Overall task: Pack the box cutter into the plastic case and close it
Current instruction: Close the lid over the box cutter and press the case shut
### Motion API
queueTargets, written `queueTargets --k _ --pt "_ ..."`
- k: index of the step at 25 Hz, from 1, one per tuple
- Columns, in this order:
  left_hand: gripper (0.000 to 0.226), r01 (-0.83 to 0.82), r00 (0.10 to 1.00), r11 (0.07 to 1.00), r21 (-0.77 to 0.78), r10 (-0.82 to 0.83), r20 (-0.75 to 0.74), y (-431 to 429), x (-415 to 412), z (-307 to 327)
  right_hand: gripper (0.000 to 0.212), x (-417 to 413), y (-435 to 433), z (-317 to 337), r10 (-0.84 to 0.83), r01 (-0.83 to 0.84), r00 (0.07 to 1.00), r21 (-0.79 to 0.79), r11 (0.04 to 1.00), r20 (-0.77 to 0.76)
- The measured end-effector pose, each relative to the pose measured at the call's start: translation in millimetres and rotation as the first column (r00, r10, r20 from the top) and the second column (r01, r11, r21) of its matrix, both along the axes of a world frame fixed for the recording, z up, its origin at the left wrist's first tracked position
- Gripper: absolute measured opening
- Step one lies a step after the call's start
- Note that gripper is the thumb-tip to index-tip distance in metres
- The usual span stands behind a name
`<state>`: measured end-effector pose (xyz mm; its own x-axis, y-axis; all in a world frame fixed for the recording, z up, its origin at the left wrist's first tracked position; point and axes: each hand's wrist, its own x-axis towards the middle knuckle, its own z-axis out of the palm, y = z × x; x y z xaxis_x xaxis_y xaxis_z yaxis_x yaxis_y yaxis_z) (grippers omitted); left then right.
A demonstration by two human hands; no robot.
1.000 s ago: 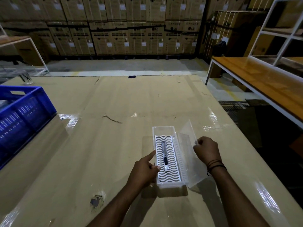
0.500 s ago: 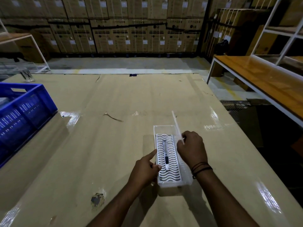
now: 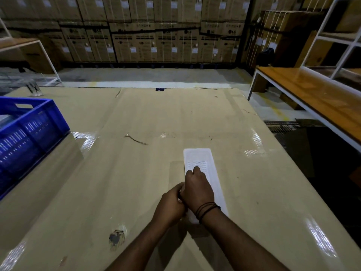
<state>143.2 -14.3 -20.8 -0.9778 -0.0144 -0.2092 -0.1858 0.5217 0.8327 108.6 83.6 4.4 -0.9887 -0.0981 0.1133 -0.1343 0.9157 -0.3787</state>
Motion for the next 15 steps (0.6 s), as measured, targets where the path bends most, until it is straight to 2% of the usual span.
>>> queueTargets --k 3,8,10,12,15 --pt "0.077 -0.023 0.999 0.999 0.041 0.021 0.044 -1 0 -8 0.023 -5 7 -7 0.018 -0.018 1.000 -0.010 1.000 0.021" --pt "0.043 -0.051 0.997 0.972 0.229 0.036 0.068 2 4 -10 0.031 -13 38 -5 0.061 -0.059 0.998 -0.223 0.973 0.002" --pt "0.038 -0.090 0.993 0.946 0.311 0.060 0.105 1 6 -6 0.030 -10 57 -7 -0.031 0.011 0.997 -0.282 0.959 -0.065" --pt "0.033 -0.108 0.990 0.934 0.340 0.072 0.118 -2 6 -6 0.032 -4 77 -14 -0.156 0.127 0.985 -0.316 0.940 -0.070" --pt "0.034 -0.099 0.987 0.932 0.349 0.048 0.152 -5 10 -9 0.040 11 99 -23 -0.285 0.301 0.953 -0.350 0.887 0.098"
